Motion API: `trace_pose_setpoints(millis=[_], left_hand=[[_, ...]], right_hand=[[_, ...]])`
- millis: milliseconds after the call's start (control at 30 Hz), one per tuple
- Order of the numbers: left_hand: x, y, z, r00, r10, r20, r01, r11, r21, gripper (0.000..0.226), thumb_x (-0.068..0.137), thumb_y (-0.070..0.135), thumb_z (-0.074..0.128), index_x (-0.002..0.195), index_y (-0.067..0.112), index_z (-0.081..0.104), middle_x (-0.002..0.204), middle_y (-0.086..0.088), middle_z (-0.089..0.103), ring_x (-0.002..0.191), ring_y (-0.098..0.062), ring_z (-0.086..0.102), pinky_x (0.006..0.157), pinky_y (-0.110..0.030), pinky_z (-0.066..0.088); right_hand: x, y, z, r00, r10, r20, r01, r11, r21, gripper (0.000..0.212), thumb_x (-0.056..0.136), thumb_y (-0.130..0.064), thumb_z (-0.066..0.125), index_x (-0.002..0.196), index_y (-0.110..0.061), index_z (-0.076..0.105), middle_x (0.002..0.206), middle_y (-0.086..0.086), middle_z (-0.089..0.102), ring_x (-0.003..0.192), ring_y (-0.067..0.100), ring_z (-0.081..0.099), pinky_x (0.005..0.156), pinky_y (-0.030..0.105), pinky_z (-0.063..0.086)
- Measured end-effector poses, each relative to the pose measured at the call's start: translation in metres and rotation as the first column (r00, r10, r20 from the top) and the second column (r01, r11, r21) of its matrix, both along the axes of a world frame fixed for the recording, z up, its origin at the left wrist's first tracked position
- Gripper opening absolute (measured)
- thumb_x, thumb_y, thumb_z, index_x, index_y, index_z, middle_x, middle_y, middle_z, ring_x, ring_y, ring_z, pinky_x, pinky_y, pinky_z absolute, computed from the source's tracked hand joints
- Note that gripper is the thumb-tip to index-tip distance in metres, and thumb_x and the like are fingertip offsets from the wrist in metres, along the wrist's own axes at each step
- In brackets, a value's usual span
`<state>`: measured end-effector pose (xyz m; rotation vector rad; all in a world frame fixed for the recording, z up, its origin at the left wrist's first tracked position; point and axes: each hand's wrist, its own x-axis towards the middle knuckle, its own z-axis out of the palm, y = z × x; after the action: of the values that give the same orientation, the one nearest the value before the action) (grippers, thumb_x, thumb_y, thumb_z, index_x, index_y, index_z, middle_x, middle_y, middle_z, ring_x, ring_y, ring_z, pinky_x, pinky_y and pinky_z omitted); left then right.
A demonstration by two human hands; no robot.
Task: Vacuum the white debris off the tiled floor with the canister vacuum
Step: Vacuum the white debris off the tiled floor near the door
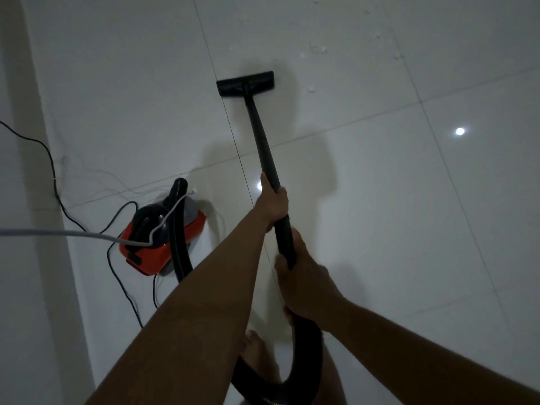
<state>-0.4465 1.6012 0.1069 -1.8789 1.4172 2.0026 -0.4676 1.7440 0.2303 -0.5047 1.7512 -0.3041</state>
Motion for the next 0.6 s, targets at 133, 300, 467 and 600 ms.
trace_pose_setpoints(millis=[133, 300, 467, 600], left_hand=[[0.002, -0.003, 0.009, 1.0, 0.018, 0.007, -0.018, 1.0, 0.0, 0.073, 0.105, 0.025, 0.037, 0.155, 0.033, -0.015, 0.133, -0.025, 0.051, 0.072, -0.015, 0.052, 0.064, -0.032, 0.048], [0.002, -0.007, 0.004, 1.0, 0.01, 0.017, -0.01, 1.0, -0.011, 0.072, 0.105, 0.026, 0.036, 0.156, 0.032, -0.015, 0.129, -0.027, 0.054, 0.069, -0.015, 0.052, 0.066, -0.032, 0.048], [-0.001, -0.016, -0.012, 1.0, 0.003, 0.019, -0.003, 1.0, -0.013, 0.072, 0.106, 0.027, 0.035, 0.156, 0.032, -0.016, 0.102, -0.015, 0.057, 0.07, -0.015, 0.053, 0.064, -0.031, 0.048], [-0.006, -0.031, -0.021, 1.0, 0.004, 0.013, -0.004, 1.0, -0.026, 0.072, 0.105, 0.024, 0.035, 0.156, 0.031, -0.016, 0.09, -0.005, 0.053, 0.069, -0.015, 0.053, 0.062, -0.029, 0.047]], right_hand=[[0.004, -0.005, 0.01, 1.0, 0.003, 0.008, -0.003, 1.0, 0.027, 0.063, 0.109, -0.036, 0.036, 0.16, -0.047, 0.0, 0.091, 0.012, 0.07, 0.072, 0.03, 0.075, 0.071, 0.048, 0.065], [0.003, -0.01, 0.006, 0.999, -0.002, 0.033, 0.001, 0.999, 0.042, 0.065, 0.109, -0.036, 0.037, 0.16, -0.048, -0.003, 0.086, 0.008, 0.067, 0.07, 0.028, 0.073, 0.071, 0.05, 0.065], [-0.001, -0.014, -0.013, 1.0, 0.002, 0.017, -0.003, 1.0, 0.012, 0.064, 0.109, -0.036, 0.037, 0.158, -0.052, -0.001, 0.081, 0.003, 0.066, 0.058, 0.019, 0.068, 0.055, 0.033, 0.06], [-0.007, -0.028, -0.025, 1.0, 0.023, 0.001, -0.023, 1.0, -0.003, 0.063, 0.11, -0.036, 0.036, 0.158, -0.051, 0.0, 0.082, 0.0, 0.065, 0.06, 0.015, 0.066, 0.048, 0.025, 0.05]])
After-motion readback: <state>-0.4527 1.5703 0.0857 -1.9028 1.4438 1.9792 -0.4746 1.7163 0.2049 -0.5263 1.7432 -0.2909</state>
